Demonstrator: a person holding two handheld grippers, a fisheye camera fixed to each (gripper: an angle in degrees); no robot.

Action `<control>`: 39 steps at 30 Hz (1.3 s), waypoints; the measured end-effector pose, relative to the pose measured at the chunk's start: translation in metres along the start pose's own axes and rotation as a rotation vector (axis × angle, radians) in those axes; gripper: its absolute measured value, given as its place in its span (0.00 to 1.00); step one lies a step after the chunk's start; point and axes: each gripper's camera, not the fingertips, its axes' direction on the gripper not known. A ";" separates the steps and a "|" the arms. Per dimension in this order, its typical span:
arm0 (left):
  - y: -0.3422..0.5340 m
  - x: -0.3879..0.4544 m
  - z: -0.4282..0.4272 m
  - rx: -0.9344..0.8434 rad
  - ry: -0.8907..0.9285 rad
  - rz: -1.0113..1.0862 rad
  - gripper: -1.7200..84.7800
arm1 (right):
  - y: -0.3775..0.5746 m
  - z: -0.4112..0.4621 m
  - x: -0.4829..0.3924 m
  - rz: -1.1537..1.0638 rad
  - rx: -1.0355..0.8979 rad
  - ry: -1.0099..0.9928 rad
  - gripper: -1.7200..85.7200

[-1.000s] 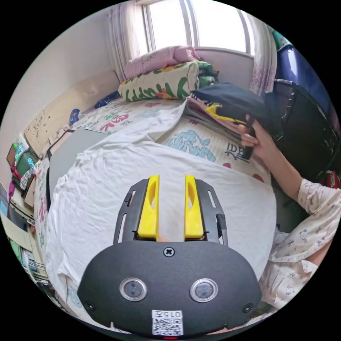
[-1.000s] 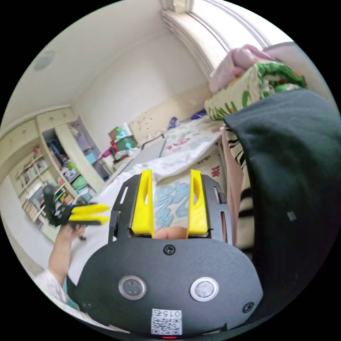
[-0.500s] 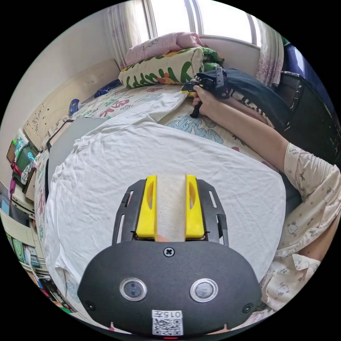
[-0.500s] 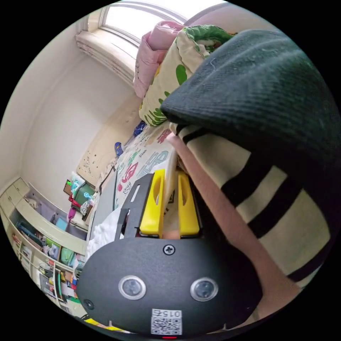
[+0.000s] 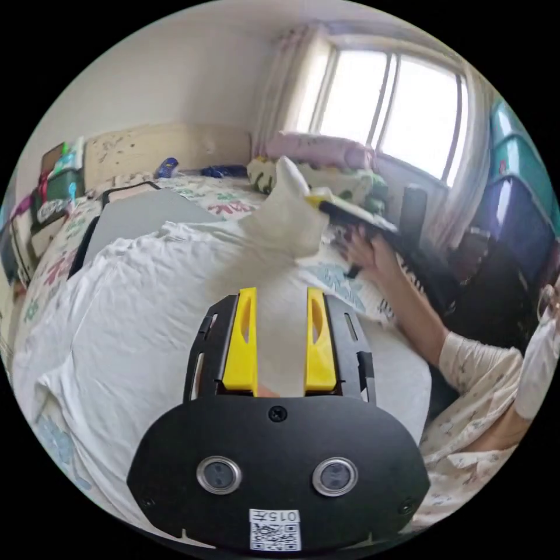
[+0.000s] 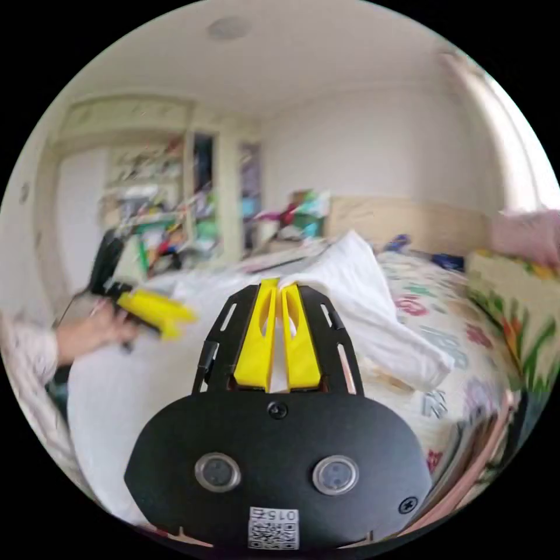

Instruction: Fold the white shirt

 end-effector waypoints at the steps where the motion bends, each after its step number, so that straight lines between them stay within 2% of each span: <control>1: 0.002 -0.009 -0.006 0.047 -0.039 -0.039 0.16 | 0.011 0.038 -0.049 -0.074 -0.087 -0.044 0.01; 5: 0.003 -0.017 0.010 0.018 -0.145 -0.035 0.16 | 0.078 0.135 -0.162 -0.269 -0.360 -0.085 0.01; 8: 0.003 0.000 0.045 -0.112 -0.203 0.046 0.16 | 0.118 0.155 -0.183 -0.261 -0.423 -0.147 0.01; 13: 0.006 0.062 0.076 -0.130 -0.292 0.256 0.16 | 0.179 0.152 -0.191 -0.315 -0.490 -0.246 0.05; 18: 0.010 0.104 0.126 -0.324 -0.359 0.448 0.15 | 0.220 0.104 -0.165 -0.367 -0.522 -0.357 0.11; 20: 0.012 0.113 0.133 -0.341 -0.366 0.483 0.14 | 0.233 0.055 -0.116 -0.318 -0.470 -0.409 0.10; 22: 0.011 0.113 0.132 -0.342 -0.359 0.470 0.14 | 0.241 0.013 -0.056 -0.201 -0.379 -0.362 0.09; 24: 0.008 0.112 0.132 -0.347 -0.342 0.452 0.14 | 0.252 -0.030 0.024 0.012 -0.243 -0.220 0.10; 26: 0.005 0.112 0.129 -0.349 -0.331 0.436 0.14 | 0.289 -0.078 0.154 0.488 -0.063 -0.023 0.11; 29: 0.003 0.117 0.126 -0.347 -0.340 0.443 0.14 | 0.354 -0.105 0.250 0.746 0.020 -0.048 0.12; 31: 0.002 0.122 0.123 -0.345 -0.347 0.455 0.14 | 0.366 -0.114 0.285 0.821 0.002 -0.105 0.14; 33: 0.000 0.125 0.119 -0.345 -0.349 0.460 0.14 | 0.360 -0.129 0.294 0.788 0.009 -0.095 0.15; 39: -0.017 0.117 0.099 -0.358 -0.294 0.404 0.14 | 0.326 -0.131 0.321 0.729 -0.171 0.133 0.17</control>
